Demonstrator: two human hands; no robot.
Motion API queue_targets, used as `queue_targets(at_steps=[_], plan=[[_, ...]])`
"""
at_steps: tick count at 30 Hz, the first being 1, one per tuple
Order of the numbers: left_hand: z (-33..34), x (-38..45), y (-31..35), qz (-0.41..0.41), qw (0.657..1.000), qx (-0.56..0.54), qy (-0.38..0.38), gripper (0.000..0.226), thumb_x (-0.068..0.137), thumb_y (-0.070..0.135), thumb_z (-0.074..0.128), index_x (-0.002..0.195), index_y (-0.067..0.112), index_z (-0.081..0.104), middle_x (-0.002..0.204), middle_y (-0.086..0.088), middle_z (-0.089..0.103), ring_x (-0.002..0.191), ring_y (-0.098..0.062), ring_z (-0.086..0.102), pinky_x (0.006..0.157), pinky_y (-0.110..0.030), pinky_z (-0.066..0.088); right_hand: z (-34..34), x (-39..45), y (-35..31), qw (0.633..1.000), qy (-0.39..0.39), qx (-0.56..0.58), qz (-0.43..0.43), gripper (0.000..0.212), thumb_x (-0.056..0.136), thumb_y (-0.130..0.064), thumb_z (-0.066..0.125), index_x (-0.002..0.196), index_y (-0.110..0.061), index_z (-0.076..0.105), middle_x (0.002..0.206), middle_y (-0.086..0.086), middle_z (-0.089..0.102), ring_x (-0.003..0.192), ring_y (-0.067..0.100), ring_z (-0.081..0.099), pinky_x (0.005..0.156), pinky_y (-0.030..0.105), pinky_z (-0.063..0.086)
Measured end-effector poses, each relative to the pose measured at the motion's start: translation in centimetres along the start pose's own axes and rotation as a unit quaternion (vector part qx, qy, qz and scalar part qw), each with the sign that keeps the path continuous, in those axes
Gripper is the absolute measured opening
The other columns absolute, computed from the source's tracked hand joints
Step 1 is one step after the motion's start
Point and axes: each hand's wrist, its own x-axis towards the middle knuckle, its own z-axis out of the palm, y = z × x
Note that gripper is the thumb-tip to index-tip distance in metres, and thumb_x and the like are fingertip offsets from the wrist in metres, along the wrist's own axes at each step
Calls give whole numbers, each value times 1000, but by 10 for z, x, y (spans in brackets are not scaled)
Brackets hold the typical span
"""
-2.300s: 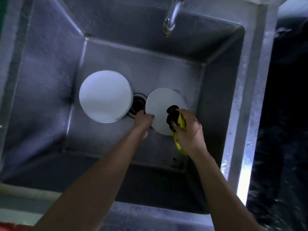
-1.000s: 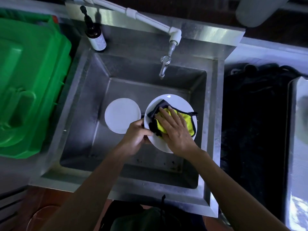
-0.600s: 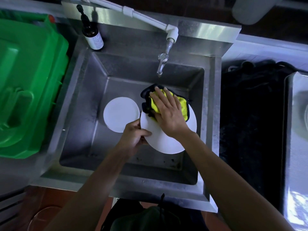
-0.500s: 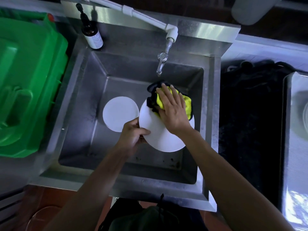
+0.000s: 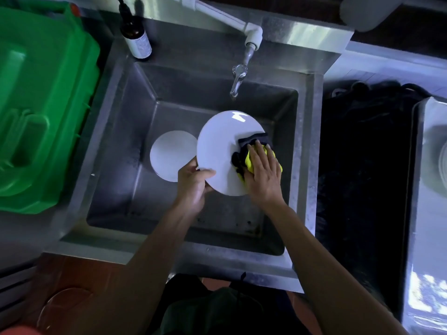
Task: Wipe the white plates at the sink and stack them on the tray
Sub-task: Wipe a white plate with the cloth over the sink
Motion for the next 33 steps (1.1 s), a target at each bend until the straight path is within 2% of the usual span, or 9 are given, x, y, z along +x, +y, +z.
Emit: queue_targets(at_steps=[5, 8, 10, 13, 21, 23, 25, 29, 33], plan=[[-1, 5, 3, -5, 999, -37, 26, 35, 85, 1, 66, 119, 11, 70, 116, -16, 73, 102, -34, 70, 84, -53, 60, 15, -21, -27, 1000, -8, 28, -6, 65, 99, -27, 50, 159, -29, 24, 169, -4, 12, 156, 22, 1, 125, 50, 5], [0, 6, 1, -12, 998, -50, 29, 27, 93, 5, 62, 118, 12, 72, 109, -15, 75, 93, -30, 71, 81, -48, 61, 22, -26, -45, 999, -26, 36, 21, 63, 102, -30, 46, 159, -31, 19, 169, -8, 6, 156, 18, -2, 124, 50, 4], [0, 6, -1, -20, 998, -52, 32, 23, 95, 8, 62, 115, 12, 73, 98, -10, 74, 86, -28, 69, 74, -42, 58, 25, -27, -57, 997, -37, 58, 39, 63, 102, -31, 46, 159, -31, 19, 169, -9, 5, 156, 19, -1, 123, 49, 4], [-1, 6, -3, -27, 997, -67, 27, 22, 96, 11, 61, 114, 14, 74, 101, -9, 74, 88, -25, 70, 72, -37, 57, 27, -28, -75, 995, -35, 79, 45, 61, 102, -30, 45, 158, -32, 21, 169, -9, 6, 156, 18, -1, 122, 50, 5], [-5, 8, 1, -14, 992, -115, 58, 20, 96, 9, 63, 111, 12, 75, 103, -11, 74, 89, -26, 70, 76, -37, 55, 25, -32, -73, 997, -33, 46, -49, 60, 96, -34, 45, 155, -25, 34, 168, -5, 16, 156, 22, 6, 123, 51, 8], [-4, 7, -1, -13, 992, -111, 63, 23, 95, 8, 63, 115, 10, 74, 104, -12, 74, 87, -27, 70, 70, -35, 55, 27, -35, -64, 997, -28, 34, -60, 60, 97, -37, 43, 154, -25, 33, 168, -5, 16, 156, 23, 6, 123, 51, 10], [-3, 6, -2, -17, 992, -107, 61, 27, 93, 7, 64, 118, 10, 73, 103, -11, 74, 85, -28, 70, 66, -35, 55, 32, -39, -56, 999, -7, 25, -39, 58, 101, -38, 44, 156, -28, 29, 169, -6, 12, 156, 21, 1, 123, 51, 8], [-8, 8, -4, -19, 994, -101, 46, 30, 93, 5, 63, 122, 11, 71, 116, -16, 74, 104, -37, 72, 86, -56, 59, 40, -42, -45, 997, 10, 44, 55, 59, 105, -42, 40, 159, -30, 17, 169, -8, 0, 155, 18, -11, 125, 50, 2], [-13, 8, -7, -26, 995, -87, 29, 30, 92, 5, 65, 120, 12, 71, 114, -13, 75, 105, -35, 72, 77, -50, 61, 36, -35, -35, 996, 8, 44, 73, 64, 106, -41, 41, 161, -30, 9, 169, -7, -6, 155, 19, -13, 126, 49, 2]])
